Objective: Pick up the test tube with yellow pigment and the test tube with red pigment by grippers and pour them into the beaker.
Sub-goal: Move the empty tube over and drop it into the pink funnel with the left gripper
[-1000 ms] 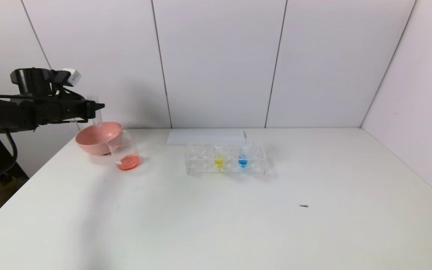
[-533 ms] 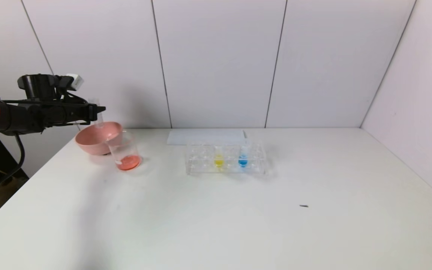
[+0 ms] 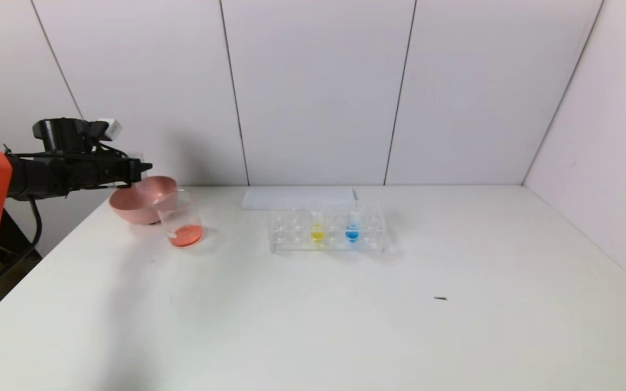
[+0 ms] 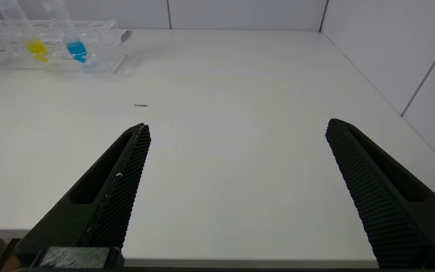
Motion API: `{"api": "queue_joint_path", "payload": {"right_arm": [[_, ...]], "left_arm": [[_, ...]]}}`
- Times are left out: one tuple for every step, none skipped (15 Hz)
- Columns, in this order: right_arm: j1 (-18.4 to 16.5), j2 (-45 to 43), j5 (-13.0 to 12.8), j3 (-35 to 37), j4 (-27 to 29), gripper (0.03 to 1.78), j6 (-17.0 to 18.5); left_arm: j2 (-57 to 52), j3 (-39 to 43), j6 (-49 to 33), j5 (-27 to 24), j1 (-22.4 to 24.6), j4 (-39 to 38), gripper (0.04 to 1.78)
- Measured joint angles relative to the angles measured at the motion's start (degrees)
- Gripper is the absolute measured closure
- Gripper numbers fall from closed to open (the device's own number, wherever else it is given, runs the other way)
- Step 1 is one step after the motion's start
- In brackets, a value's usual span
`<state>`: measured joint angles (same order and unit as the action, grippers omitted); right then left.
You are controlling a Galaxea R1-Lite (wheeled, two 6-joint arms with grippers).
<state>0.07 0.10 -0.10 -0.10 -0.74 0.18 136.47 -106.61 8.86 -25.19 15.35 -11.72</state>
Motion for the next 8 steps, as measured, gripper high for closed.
{"api": "queue_joint_path", "payload": {"right_arm": [[0.0, 0.0, 0.0, 0.0, 0.0, 0.11, 0.0], [0.0, 0.0, 0.0, 0.0, 0.0, 0.11, -0.02], [-0.05, 0.0, 0.0, 0.0, 0.0, 0.11, 0.0], [-0.05, 0.0, 0.0, 0.0, -0.02, 0.11, 0.0], [-0.02, 0.0, 0.0, 0.0, 0.0, 0.11, -0.02], [-0.02, 0.0, 0.0, 0.0, 0.0, 0.11, -0.02], [-0.02, 0.0, 0.0, 0.0, 0.0, 0.11, 0.0], [-0.02, 0.0, 0.0, 0.0, 0.0, 0.11, -0.02]], "left_arm": [[0.24, -0.26, 0.0, 0.0, 0.2, 0.01, 1.36], [0.43, -0.39, 0.0, -0.02, 0.44, 0.0, 1.36], [0.55, -0.48, 0.01, -0.06, 0.61, 0.01, 1.36], [0.63, -0.48, 0.01, -0.44, 0.79, 0.04, 1.36], [0.66, -0.48, 0.01, -0.85, 0.83, 0.04, 1.36], [0.73, -0.48, -0.02, -1.33, 0.9, 0.01, 1.36], [0.88, -0.48, 0.01, -1.57, 1.13, 0.04, 1.36], [1.01, -0.48, 0.0, -1.74, 1.38, 0.04, 1.35]]}}
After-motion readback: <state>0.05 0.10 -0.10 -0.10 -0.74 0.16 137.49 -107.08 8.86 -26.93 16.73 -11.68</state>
